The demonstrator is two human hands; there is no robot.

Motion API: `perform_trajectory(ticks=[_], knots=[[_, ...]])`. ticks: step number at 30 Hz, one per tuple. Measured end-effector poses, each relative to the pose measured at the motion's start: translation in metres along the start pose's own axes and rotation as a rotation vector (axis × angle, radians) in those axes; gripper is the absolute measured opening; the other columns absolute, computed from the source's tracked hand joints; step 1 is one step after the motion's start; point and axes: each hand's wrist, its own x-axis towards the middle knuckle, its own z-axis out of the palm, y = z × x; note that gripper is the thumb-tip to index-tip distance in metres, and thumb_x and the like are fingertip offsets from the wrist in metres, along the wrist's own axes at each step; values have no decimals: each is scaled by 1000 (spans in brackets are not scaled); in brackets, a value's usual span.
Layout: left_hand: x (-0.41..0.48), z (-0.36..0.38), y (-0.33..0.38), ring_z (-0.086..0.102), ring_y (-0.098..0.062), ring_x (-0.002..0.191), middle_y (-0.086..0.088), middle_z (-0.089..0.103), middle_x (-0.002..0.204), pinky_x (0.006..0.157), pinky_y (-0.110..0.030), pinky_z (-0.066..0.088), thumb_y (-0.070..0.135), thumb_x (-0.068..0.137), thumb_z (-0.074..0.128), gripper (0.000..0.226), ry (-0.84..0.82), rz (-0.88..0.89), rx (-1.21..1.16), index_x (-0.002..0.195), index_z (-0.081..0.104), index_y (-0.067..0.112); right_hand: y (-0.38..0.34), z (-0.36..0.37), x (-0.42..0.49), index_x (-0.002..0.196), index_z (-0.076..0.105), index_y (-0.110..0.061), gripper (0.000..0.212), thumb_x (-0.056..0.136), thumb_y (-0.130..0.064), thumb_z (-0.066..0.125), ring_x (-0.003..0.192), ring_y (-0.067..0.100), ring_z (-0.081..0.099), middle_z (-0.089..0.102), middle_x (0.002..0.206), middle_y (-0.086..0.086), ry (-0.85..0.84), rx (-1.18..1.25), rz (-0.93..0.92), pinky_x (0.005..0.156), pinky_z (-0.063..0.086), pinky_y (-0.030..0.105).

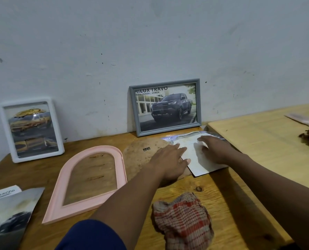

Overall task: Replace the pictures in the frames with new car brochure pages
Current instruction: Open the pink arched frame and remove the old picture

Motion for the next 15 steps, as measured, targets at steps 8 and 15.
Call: perform_trajectory(ticks=[8, 15], knots=[[-73, -36, -76, 23, -22, 151, 2, 28, 165, 122, -42, 20, 47, 102, 46, 59, 174, -224, -49, 156, 31, 32, -122, -11, 1, 139, 50, -18, 44, 97, -28, 58, 123, 26, 54, 57, 138, 5, 42, 209, -191, 97, 44, 35], [-201, -60, -168, 30, -23, 148, 1, 33, 162, 120, -42, 27, 43, 102, 49, 57, 331, -530, -96, 155, 35, 29, -293, 23, -22, 138, 51, -21, 45, 94, -25, 61, 118, 21, 56, 60, 133, 1, -60, 319, -449, 99, 47, 36]])
